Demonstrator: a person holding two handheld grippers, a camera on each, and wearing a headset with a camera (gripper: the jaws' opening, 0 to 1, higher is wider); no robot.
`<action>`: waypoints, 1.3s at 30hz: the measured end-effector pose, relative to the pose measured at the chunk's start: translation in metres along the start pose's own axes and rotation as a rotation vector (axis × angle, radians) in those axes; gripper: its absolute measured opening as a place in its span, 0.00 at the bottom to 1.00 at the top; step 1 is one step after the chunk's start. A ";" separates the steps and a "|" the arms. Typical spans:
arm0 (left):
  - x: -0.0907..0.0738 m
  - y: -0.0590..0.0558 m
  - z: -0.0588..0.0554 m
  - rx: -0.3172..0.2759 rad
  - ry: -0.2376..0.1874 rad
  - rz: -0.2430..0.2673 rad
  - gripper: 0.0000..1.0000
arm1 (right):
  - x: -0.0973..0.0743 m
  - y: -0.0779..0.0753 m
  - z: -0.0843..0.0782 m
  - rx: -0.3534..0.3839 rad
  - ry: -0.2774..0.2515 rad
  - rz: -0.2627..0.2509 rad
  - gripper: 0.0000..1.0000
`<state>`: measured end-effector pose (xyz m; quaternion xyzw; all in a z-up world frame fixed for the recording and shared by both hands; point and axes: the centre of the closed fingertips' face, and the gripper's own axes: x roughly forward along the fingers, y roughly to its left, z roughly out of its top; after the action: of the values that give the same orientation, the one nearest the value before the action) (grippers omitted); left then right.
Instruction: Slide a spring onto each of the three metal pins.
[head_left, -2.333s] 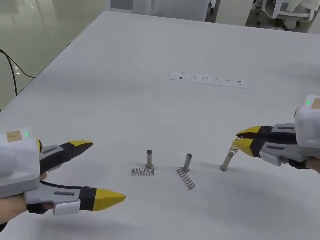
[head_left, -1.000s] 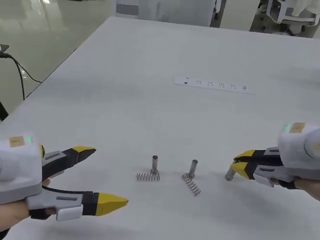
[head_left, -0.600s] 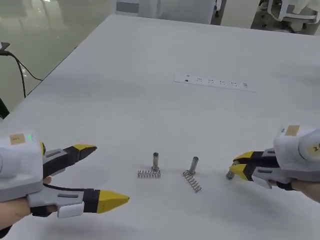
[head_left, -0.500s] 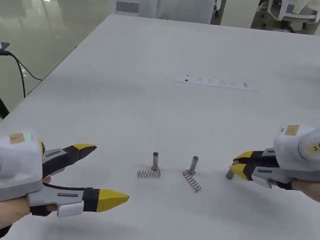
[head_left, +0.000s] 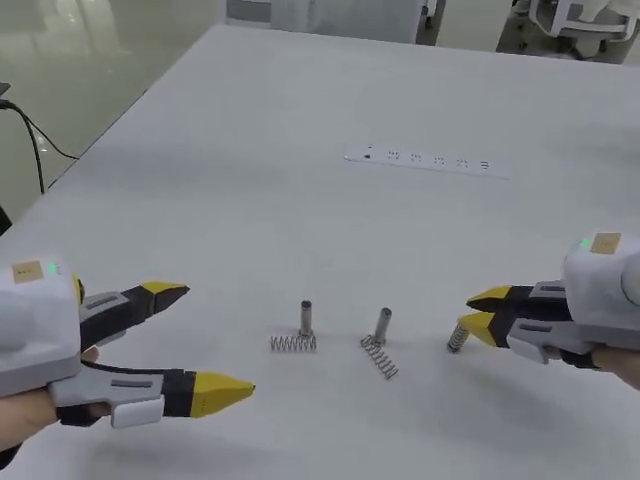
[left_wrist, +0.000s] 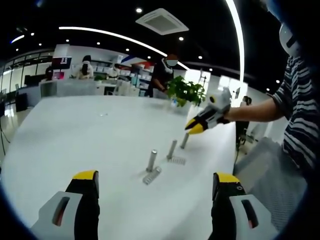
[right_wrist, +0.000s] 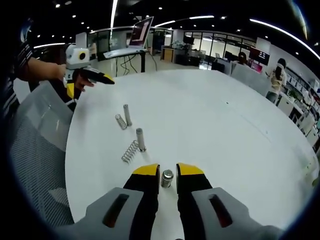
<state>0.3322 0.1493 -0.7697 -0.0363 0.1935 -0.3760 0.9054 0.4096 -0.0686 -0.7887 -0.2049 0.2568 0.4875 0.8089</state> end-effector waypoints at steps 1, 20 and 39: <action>0.000 0.000 0.000 0.000 0.000 0.000 0.91 | -0.001 0.000 0.001 0.003 -0.005 -0.001 0.11; 0.001 0.002 0.004 0.011 0.002 0.002 0.91 | -0.014 0.016 0.011 0.007 -0.053 0.019 0.11; 0.000 0.000 0.002 0.015 0.018 -0.005 0.90 | -0.010 0.041 0.007 0.087 -0.075 0.044 0.10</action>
<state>0.3335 0.1492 -0.7680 -0.0263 0.1989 -0.3801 0.9029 0.3709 -0.0532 -0.7807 -0.1453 0.2518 0.5007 0.8153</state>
